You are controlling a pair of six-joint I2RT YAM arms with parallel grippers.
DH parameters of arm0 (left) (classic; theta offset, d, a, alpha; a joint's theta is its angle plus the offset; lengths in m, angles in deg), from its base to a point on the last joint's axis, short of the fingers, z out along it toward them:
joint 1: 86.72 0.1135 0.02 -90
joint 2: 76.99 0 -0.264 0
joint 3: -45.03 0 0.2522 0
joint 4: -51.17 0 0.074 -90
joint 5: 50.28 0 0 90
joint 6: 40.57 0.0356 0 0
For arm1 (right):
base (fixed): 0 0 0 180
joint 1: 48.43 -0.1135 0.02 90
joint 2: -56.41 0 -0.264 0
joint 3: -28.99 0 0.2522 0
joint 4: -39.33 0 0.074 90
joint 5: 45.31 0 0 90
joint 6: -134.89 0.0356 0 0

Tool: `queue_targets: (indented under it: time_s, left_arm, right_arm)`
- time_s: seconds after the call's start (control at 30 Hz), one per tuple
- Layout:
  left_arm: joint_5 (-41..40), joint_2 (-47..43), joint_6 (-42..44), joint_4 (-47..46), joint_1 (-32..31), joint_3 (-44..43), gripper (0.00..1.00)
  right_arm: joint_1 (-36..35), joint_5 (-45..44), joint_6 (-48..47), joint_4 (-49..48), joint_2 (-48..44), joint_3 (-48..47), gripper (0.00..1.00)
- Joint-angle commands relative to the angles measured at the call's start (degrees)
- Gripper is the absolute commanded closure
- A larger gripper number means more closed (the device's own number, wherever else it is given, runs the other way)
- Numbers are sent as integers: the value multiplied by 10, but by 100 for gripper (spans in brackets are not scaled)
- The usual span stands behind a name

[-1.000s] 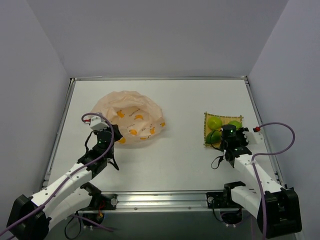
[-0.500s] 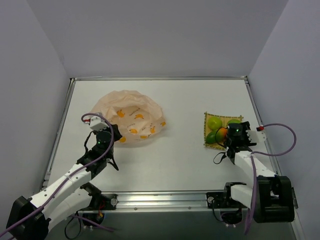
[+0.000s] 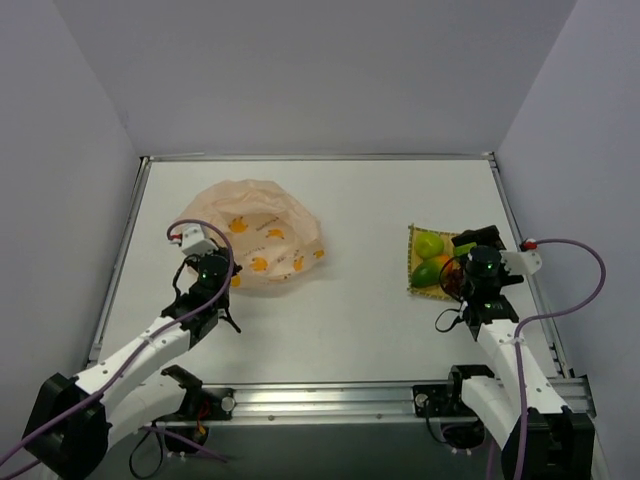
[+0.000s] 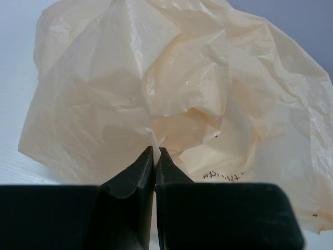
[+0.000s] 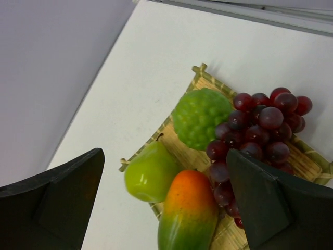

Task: Take the fake fruits out of the plastic bag

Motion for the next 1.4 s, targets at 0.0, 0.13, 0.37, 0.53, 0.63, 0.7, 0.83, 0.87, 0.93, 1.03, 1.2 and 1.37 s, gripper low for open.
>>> queue_targets:
  time_s: [0.0,0.13,0.37,0.53,0.63,0.7,0.83,0.87,0.93,1.03,1.2,1.37]
  left_arm:
    - [-19,22,11,-38,24,-49,98]
    - [-3,55,10,-41,55,-64,98]
    - [40,3,-15,27,55,-79,27]
    - [78,-60,-11,148,54,-133,6]
    - [110,-88,2,243,55,-173,6]
    - [125,-104,17,286,54,-223,6]
    - [172,-148,53,369,54,-284,6]
    - [181,-168,67,375,54,-291,6]
    - [194,-185,80,401,55,-319,6]
    - [200,-209,105,446,55,-361,6]
    - [188,-250,136,493,55,-387,6]
    - [193,-270,152,512,55,-397,6]
  right_arm:
    - [1,36,-42,52,-41,-25,0]
    - [-9,61,-77,107,-76,-46,0]
    - [-23,65,-131,171,-180,-96,0]
    - [-23,99,-157,176,-218,-148,0]
    - [-24,116,-164,176,-231,-171,0]
    - [-24,130,-164,177,-230,-183,0]
    - [-24,155,-167,177,-234,-211,0]
    - [-25,157,-169,176,-235,-214,0]
    - [-25,158,-172,176,-245,-219,0]
    - [-26,158,-177,176,-258,-227,0]
    - [-26,147,-181,202,-275,-243,0]
    - [-26,147,-181,206,-267,-259,0]
